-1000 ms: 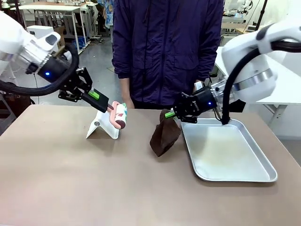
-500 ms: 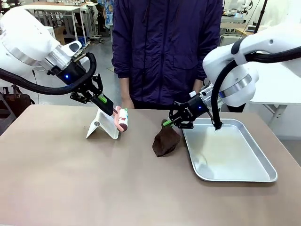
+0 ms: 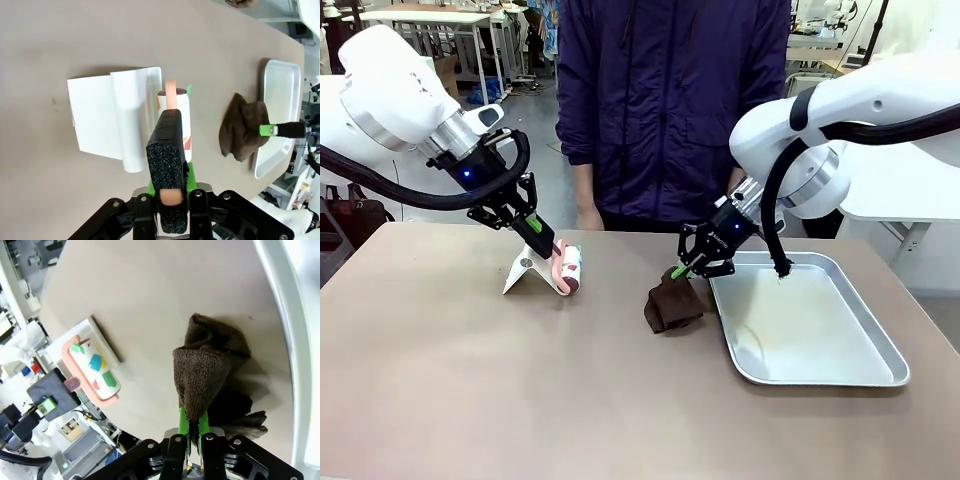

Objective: Clean the surface of the table.
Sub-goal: Return the Lint Roller and towel to their original positions.

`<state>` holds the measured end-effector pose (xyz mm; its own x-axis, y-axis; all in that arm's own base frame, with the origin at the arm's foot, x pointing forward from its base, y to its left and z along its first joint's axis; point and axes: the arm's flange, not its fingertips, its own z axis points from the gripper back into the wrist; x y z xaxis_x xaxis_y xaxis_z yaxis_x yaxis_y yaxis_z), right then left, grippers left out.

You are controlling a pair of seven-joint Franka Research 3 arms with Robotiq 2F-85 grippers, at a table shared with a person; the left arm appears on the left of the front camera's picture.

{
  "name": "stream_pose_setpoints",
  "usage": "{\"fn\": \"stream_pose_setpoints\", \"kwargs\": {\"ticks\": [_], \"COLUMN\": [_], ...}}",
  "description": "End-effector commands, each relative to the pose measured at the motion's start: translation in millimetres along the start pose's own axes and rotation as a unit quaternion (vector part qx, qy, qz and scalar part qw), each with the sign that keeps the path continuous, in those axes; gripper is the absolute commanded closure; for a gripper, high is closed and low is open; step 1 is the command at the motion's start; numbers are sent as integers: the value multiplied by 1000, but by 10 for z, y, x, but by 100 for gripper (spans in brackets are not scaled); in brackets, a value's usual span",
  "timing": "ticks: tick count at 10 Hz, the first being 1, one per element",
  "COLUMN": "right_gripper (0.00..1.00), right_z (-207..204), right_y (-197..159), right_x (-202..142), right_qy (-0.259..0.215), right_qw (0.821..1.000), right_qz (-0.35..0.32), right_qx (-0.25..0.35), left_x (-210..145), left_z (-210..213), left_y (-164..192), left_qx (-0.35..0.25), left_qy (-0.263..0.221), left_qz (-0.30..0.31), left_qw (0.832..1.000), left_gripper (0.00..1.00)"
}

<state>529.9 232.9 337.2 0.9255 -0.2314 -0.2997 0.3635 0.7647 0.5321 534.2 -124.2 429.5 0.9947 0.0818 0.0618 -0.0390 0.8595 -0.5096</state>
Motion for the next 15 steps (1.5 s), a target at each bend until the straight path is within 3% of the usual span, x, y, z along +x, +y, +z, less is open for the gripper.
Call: {"fn": "stream_pose_setpoints", "kwargs": {"ticks": [1,6,11,12,13,14,15], "right_gripper": [92,92,92,92,92,88,42], "right_z": [-23,-46,-66,-69,-77,-78,-78], "right_y": [46,-16,-1,2,-4,-9,-10], "right_x": [52,70,49,47,59,63,66], "right_qy": [14,38,49,50,53,54,58], "right_qw": [1000,999,999,999,999,999,998], "right_qz": [-1,1,8,10,8,6,4], "right_qx": [-3,8,8,8,7,4,9], "left_x": [88,195,197,198,196,191,188], "left_z": [-23,-48,-130,-137,-136,-137,-137], "left_y": [-28,38,73,78,78,78,84], "left_qx": [18,27,39,43,42,39,40], "left_qy": [-12,-30,-17,-15,-15,-16,-15], "left_qz": [16,29,33,35,38,40,41], "left_qw": [1000,999,999,998,998,998,998], "left_gripper": [78,78,75,69,21,12,0]}}
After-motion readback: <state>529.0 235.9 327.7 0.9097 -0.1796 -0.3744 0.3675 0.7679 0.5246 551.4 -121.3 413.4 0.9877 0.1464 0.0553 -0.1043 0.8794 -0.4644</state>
